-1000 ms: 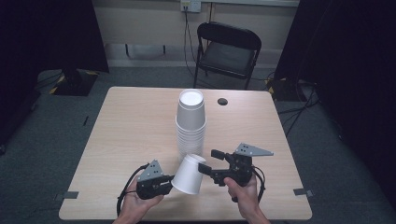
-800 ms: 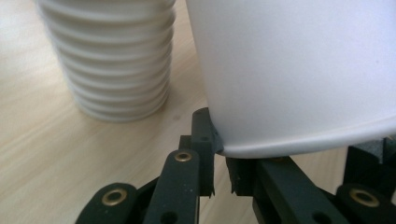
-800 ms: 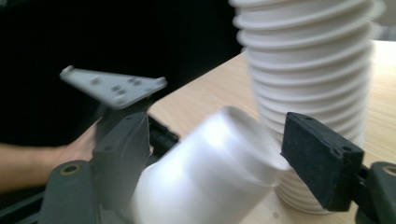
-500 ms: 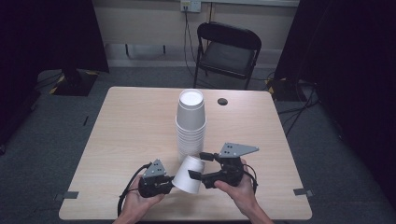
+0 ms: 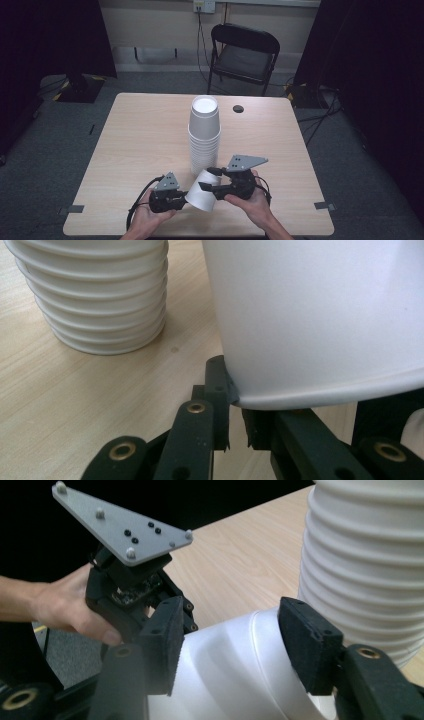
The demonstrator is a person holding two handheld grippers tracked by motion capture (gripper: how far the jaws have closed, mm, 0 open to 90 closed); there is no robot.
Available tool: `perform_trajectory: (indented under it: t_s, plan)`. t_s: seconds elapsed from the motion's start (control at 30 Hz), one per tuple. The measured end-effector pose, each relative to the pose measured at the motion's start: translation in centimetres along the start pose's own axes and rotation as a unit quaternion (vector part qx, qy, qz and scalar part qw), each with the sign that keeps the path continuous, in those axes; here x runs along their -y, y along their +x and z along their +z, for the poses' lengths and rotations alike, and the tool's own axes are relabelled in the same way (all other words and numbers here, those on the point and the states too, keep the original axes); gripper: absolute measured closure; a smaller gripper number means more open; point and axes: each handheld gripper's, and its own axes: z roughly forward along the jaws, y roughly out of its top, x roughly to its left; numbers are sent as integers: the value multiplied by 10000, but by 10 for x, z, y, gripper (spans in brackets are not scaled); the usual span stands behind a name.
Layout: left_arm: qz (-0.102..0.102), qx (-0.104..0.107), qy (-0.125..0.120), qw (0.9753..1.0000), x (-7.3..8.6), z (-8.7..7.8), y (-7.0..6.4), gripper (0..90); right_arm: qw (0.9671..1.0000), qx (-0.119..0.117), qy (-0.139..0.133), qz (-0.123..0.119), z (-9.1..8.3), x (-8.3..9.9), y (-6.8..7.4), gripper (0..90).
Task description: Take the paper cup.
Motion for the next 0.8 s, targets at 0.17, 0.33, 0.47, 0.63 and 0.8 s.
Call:
perform_trajectory:
  t_s: [0.17, 0.33, 0.47, 0.63, 0.8]
  plan:
    - [8, 64, -3, 10000, 0, 0, -1, 830, 9998, 131, 94, -153, 2, 1, 1, 470]
    - [7, 74, 83, 9999, 0, 3, -2, 829, 9995, 146, -90, -252, -1, -6, 4, 446]
    - [11, 70, 106, 9999, 0, 3, -2, 829, 9994, 36, -117, -314, -1, -10, 7, 455]
    - [-29, 128, 95, 9999, 0, 2, -1, 830, 9988, -156, 97, -450, 4, -6, 9, 463]
    - [-114, 173, 61, 9998, 0, 1, 0, 825, 9985, -230, 213, -448, 1, -2, 5, 430]
